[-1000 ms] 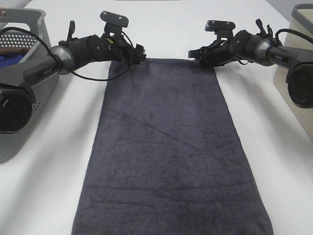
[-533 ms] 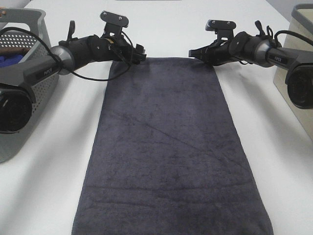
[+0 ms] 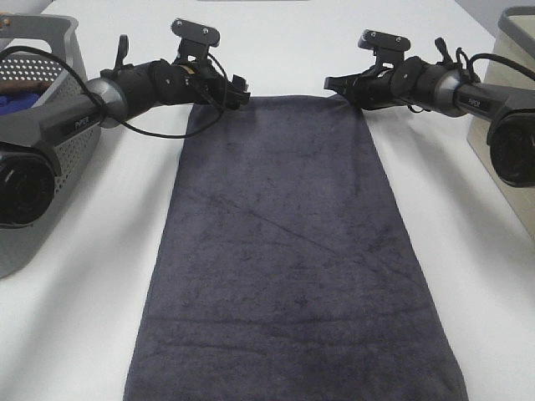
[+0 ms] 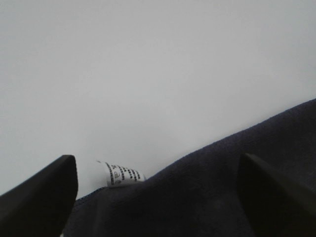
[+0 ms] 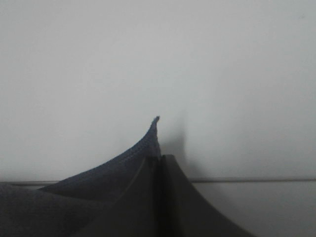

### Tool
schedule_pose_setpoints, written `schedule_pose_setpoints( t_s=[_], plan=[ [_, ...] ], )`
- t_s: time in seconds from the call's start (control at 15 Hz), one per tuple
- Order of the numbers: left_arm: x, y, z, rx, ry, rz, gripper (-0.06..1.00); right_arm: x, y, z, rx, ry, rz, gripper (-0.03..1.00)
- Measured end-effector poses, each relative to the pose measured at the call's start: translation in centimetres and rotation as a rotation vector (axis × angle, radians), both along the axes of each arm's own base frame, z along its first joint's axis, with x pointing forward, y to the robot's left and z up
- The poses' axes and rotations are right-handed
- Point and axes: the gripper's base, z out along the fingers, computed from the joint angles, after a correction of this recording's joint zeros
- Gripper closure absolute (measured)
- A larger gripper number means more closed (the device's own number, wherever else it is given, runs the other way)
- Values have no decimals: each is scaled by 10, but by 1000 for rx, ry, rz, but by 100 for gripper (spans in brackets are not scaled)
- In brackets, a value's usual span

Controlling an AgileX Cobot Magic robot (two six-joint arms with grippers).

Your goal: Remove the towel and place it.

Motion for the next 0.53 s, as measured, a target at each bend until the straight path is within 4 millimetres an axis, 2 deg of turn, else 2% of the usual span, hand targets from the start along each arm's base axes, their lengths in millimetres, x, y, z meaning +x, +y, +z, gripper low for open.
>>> schedule_pose_setpoints(
  t_s=[0.33, 0.47, 0.53],
  plan=[
    [0, 0, 0, 0, 0, 0, 12, 0, -5, -1, 12, 23, -10, 96],
    [0, 0, 0, 0, 0, 0, 12, 1, -25, -3, 33, 50, -49, 96],
    [0, 0, 0, 0, 0, 0, 12, 1, -28, -3, 42, 53, -61, 96]
  ],
)
